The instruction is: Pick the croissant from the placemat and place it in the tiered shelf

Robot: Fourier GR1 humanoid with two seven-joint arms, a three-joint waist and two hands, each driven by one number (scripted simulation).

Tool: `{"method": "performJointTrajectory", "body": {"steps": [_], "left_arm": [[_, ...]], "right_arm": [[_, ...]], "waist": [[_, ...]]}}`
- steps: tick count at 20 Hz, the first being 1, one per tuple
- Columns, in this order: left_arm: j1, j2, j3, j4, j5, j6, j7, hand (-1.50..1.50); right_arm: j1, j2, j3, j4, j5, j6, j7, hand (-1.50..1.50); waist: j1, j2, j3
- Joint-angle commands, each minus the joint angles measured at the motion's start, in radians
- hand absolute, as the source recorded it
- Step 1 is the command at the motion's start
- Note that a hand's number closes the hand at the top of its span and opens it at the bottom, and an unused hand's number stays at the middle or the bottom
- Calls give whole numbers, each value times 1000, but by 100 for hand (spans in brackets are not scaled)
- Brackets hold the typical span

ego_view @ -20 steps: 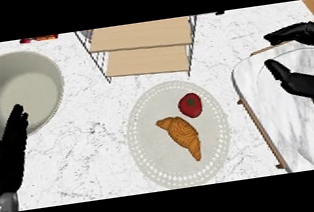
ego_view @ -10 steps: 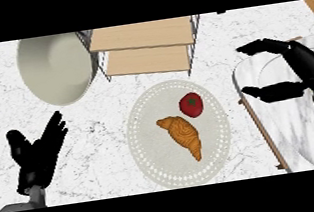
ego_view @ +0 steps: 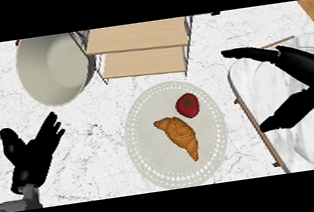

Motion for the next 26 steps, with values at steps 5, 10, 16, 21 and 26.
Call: {"method": "performJointTrajectory", "body": {"steps": [5,10,16,21,26], "left_arm": [[17,-14,-3,26,-14,-20,-10,0],[-50,-38,3,37,-18,-2,30,0],[0,-60,-5,8,-48,6,3,0],[12,-57,15,37,-49,-22,-19,0],[-73,-45,53,82,-47,-39,22,0]], "right_arm": [[-40,99,154,-271,97,-32,469,-150],[-161,281,252,-231,261,-109,683,-150],[-184,374,314,-198,398,-68,857,-150],[-140,430,378,-91,485,-45,829,-150],[-104,501,406,-97,572,-5,878,-150]], "waist": [[0,1,-5],[11,5,-5],[10,4,-4],[9,6,-4],[2,6,-4]]}}
